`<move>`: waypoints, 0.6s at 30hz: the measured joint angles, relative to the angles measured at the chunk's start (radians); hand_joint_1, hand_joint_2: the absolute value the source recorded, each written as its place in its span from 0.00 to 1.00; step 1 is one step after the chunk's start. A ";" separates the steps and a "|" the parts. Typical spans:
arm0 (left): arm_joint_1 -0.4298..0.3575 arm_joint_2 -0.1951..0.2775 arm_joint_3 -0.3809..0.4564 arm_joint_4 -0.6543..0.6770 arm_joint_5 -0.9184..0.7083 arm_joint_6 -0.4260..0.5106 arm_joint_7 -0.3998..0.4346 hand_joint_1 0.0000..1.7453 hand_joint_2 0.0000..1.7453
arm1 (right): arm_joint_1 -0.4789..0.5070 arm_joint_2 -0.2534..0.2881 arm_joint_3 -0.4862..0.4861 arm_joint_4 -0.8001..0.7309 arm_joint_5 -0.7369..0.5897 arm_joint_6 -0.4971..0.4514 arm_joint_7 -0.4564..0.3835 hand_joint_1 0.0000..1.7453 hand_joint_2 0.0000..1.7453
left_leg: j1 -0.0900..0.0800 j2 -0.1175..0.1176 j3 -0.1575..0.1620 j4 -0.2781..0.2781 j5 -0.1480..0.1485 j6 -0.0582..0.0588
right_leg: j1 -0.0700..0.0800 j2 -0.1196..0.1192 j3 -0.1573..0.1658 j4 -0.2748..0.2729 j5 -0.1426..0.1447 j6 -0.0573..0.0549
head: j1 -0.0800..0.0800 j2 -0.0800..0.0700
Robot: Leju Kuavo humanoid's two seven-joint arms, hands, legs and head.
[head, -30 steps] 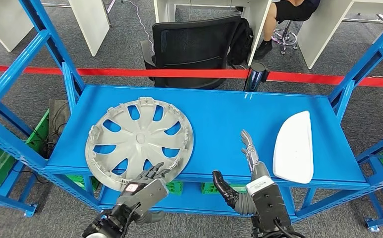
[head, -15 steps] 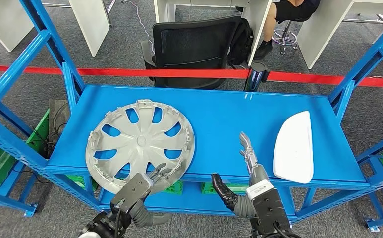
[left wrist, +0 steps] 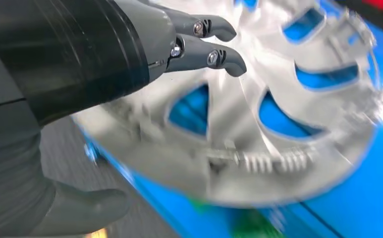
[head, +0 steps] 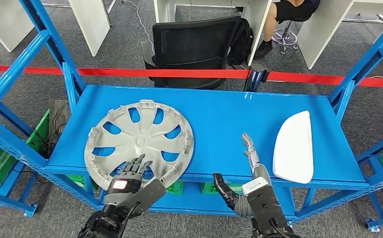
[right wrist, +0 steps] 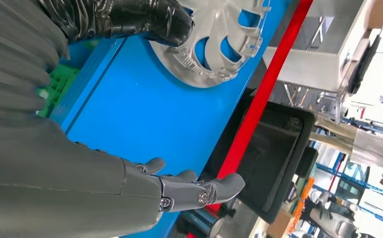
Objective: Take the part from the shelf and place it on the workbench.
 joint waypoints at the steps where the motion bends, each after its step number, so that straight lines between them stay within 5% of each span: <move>1: -0.002 -0.002 0.000 0.000 -0.049 -0.002 0.012 0.00 1.00 | -0.001 0.000 0.002 -0.002 0.010 -0.003 0.005 0.00 1.00 | 0.000 0.000 0.000 0.000 0.000 0.000 | 0.000 0.000 0.000 0.000 0.000 0.000 | 0.000 0.000; 18: -0.003 -0.023 0.000 -0.013 -0.316 -0.034 0.042 0.00 1.00 | -0.006 -0.004 0.023 -0.017 0.042 -0.027 0.020 0.00 1.00 | 0.000 0.000 0.000 0.000 0.000 0.000 | 0.000 0.000 0.000 0.000 0.000 0.000 | 0.001 0.000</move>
